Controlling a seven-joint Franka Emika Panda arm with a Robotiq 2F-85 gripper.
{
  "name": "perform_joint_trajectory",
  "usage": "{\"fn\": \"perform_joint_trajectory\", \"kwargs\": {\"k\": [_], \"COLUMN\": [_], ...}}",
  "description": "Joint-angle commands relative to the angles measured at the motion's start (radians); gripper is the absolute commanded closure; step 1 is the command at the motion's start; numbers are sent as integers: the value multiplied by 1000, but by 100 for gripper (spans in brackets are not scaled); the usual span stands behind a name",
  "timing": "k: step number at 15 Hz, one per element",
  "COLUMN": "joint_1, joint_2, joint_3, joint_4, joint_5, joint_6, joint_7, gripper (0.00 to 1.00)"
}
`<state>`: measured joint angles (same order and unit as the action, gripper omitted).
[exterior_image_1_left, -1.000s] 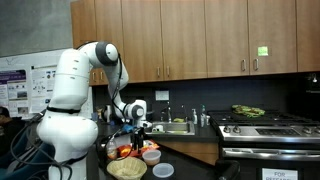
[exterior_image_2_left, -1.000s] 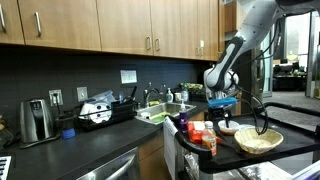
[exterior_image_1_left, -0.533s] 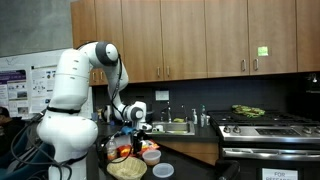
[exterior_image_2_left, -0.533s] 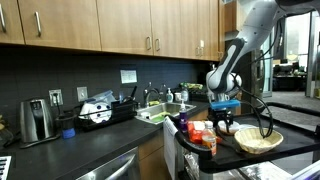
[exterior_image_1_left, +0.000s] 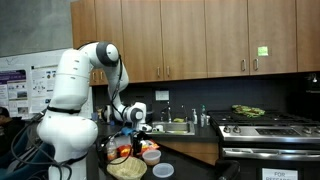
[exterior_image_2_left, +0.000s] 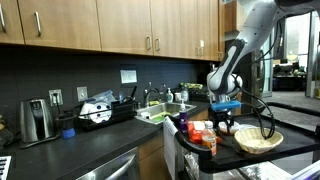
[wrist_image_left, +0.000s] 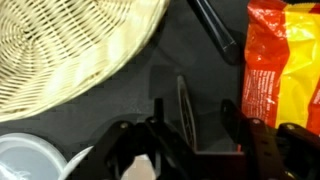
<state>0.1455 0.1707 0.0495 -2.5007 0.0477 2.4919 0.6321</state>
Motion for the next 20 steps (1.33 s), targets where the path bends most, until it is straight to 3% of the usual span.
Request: {"fn": "perform_joint_trajectory", "kwargs": {"k": [1,6,13,20], "joint_1": [-8,-9,-5,17], "joint_2": [13,50,52,-8], "joint_3": [4,1,-1,3], "joint_4": [-3,7,8,-22], "joint_5": [23,27,24,-1], "joint_6": [24,43,54,52], "joint_7": [-35,-56,-73,-59], "gripper": [41,46,100,96]}}
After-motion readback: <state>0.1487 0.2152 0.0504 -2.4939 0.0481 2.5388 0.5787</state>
